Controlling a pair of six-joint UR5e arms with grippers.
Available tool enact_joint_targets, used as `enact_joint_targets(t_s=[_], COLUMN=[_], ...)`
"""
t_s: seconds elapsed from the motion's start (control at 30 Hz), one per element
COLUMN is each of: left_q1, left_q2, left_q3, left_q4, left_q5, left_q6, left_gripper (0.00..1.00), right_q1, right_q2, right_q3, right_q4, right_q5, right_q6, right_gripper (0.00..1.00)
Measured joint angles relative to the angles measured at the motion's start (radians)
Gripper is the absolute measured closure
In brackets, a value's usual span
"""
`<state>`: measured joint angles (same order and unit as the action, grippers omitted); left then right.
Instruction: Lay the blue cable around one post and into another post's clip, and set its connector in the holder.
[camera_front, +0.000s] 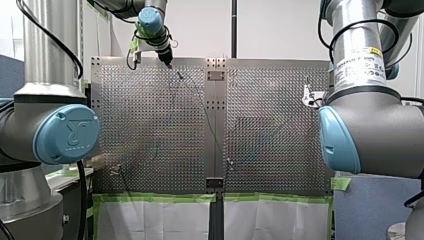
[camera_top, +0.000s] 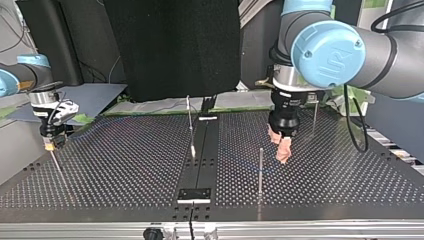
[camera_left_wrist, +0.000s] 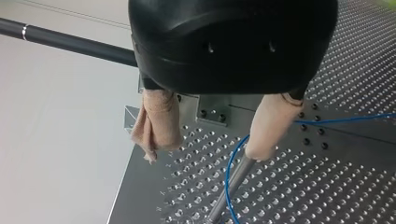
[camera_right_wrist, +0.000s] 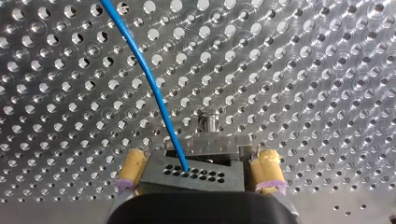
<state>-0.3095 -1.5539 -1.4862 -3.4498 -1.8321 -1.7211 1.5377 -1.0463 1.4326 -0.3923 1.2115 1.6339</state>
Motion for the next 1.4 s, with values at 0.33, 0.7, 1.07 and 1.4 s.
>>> enact_joint_targets(t_s=[0.33, 0.7, 1.07, 1.4], left_q1=[-0.011, -0.058, -0.084, -0.086], left_q2=[0.034, 0.086, 0.004, -0.084], left_q3=[-0.055, -0.14, -0.24, -0.328], left_q4=[0.034, 0.119, 0.218, 0.307], left_q5=[0.015, 0.096, 0.161, 0.156], left_q6=[0.023, -0.018, 0.05, 0.076], left_gripper=[0.02, 0.02, 0.02, 0.02], right_q1=[0.0, 0.0, 0.0, 0.0], right_q2=[0.0, 0.0, 0.0, 0.0], right_q3=[0.0, 0.0, 0.0, 0.0], right_q4=[0.0, 0.0, 0.0, 0.0], right_q5=[0.0, 0.0, 0.0, 0.0], right_q6=[0.0, 0.0, 0.0, 0.0], right_gripper=[0.0, 0.0, 0.0, 0.0])
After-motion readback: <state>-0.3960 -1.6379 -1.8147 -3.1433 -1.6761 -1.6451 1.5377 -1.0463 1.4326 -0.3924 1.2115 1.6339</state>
